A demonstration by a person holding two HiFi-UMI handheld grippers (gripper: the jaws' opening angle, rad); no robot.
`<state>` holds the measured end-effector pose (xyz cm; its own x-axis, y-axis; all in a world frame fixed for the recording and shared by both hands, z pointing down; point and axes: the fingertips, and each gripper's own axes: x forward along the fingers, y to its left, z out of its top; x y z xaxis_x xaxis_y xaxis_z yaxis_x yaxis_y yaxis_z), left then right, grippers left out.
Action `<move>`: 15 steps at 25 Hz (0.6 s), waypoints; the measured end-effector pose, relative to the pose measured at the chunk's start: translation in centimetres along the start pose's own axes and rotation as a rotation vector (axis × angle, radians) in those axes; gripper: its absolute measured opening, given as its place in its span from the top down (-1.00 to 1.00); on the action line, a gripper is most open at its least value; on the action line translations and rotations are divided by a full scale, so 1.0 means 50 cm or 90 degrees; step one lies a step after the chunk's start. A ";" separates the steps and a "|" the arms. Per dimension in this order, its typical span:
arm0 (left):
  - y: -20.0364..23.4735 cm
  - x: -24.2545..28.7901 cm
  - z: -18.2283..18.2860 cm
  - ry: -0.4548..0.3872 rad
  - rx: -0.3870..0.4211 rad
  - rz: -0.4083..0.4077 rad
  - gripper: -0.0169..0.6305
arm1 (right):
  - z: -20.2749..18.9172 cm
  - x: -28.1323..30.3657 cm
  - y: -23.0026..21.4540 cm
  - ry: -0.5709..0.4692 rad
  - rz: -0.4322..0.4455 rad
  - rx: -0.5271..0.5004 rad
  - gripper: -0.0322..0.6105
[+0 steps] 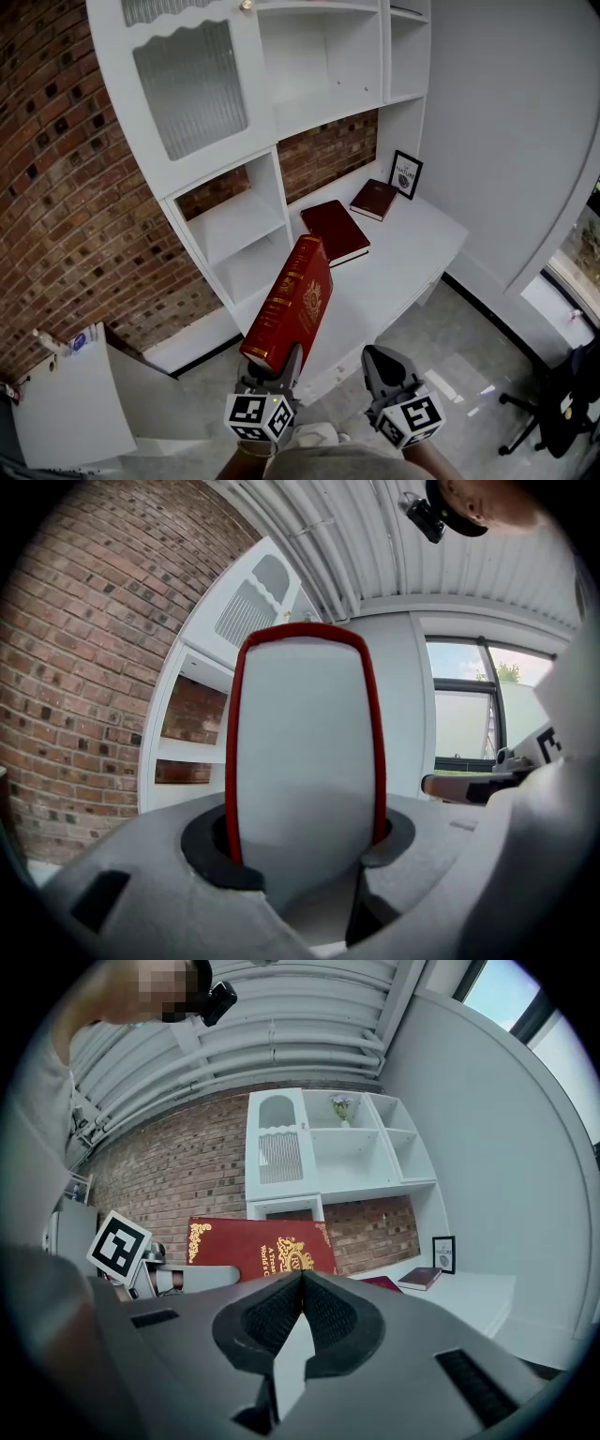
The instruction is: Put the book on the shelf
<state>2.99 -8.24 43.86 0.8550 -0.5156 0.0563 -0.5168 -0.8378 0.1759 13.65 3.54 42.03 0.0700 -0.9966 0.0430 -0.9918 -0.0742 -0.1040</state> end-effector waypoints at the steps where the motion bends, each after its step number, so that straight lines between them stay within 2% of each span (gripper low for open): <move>1: 0.001 0.000 0.001 0.000 0.002 0.002 0.22 | -0.001 0.001 0.000 -0.001 0.002 0.001 0.88; 5: 0.018 -0.004 0.008 -0.003 0.005 0.018 0.22 | 0.004 0.011 0.012 0.022 0.007 0.012 0.88; 15: 0.083 0.032 0.038 -0.015 0.008 0.056 0.22 | 0.016 0.086 0.010 0.015 0.043 0.010 0.88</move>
<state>2.14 -12.88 42.84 0.8054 -0.5908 0.0476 -0.5901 -0.7915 0.1592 13.55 -0.79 41.37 -0.0001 -0.9983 0.0587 -0.9924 -0.0071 -0.1225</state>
